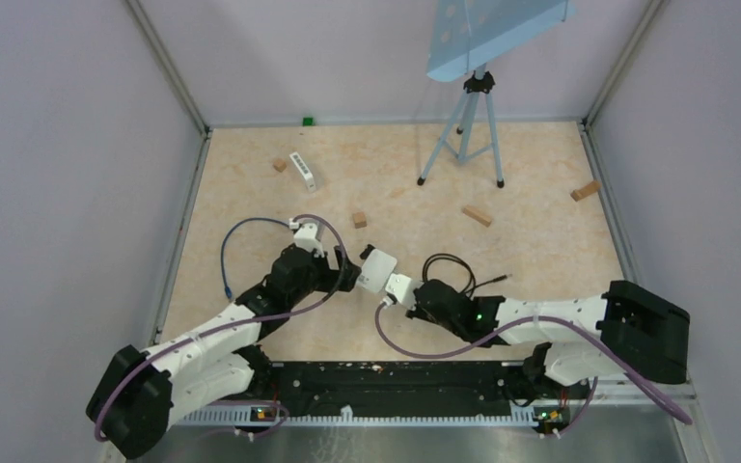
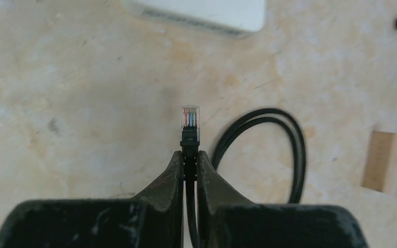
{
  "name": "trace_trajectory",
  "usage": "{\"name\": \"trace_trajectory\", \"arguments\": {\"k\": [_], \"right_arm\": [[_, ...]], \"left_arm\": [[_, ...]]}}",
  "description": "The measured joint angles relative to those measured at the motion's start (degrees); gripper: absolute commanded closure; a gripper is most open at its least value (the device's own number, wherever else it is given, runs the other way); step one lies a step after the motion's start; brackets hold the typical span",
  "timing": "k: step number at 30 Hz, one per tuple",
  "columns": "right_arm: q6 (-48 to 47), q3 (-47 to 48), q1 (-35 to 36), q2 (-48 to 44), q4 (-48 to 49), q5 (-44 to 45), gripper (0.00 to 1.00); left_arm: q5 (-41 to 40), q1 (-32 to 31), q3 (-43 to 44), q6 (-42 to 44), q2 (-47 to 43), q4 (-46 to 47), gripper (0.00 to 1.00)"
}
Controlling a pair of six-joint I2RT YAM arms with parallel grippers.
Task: Insert the plug into the switch port
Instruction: Insert the connector into the switch port.
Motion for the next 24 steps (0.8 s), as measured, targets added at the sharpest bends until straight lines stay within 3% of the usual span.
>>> {"name": "trace_trajectory", "arguments": {"k": [6,14,24], "right_arm": [[6.6,-8.68,0.24,0.13,12.11,-9.2,1.0],[12.13,-10.69,-0.79,2.23,24.5,-14.86,1.0],[15.78,-9.73,-5.55,8.52,27.15,-18.08,1.0]], "left_arm": [[3.02,1.2,-1.11,1.92,8.85,9.22,0.05],[9.27,3.61,-1.68,1.6,18.53,20.24,0.12],[15.65,3.8,0.15,1.64,26.03,22.77,0.23]]}}
